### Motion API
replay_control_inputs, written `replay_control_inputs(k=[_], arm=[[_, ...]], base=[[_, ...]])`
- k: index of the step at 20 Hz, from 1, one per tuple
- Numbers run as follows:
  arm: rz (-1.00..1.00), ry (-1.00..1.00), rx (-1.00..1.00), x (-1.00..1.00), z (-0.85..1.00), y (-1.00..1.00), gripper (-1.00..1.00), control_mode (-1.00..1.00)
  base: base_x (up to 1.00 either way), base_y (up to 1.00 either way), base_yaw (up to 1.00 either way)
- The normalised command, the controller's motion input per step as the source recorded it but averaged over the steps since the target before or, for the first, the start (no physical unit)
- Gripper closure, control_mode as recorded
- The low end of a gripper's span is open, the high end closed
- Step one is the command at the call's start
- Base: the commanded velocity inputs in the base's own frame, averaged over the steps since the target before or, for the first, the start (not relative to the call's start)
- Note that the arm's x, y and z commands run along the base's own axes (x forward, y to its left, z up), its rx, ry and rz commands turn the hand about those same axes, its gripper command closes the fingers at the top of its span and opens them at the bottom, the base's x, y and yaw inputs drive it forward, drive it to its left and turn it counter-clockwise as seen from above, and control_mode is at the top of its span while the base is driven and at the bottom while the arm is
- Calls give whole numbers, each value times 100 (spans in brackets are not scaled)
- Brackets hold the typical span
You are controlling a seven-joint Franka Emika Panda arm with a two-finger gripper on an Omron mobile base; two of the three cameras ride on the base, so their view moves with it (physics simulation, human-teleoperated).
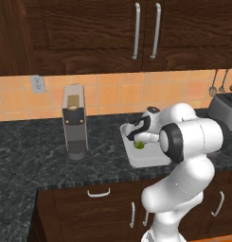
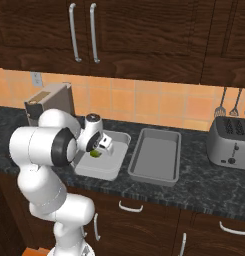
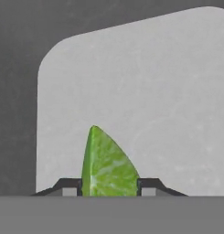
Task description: Place one lemon wedge and one chicken drumstick in each tupperware on the nearby counter, to pack two identical lunches.
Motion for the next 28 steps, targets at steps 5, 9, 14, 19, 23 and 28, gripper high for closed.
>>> replay_control_inputs(k=[5, 9, 14, 19, 23, 28], arm=[[0, 0, 0, 0, -32, 8, -100, -100], [0, 0, 0, -14, 19, 0, -100, -100], [0, -1, 0, -40, 46, 3, -100, -100], [0, -1, -3, -88, 81, 1, -100, -100], [0, -8, -7, -98, 88, 0, -100, -100], [0, -20, -2, -90, 87, 0, -100, -100]], base=[[0, 0, 0], [0, 0, 0], [0, 0, 0], [0, 0, 0], [0, 0, 0], [0, 0, 0]])
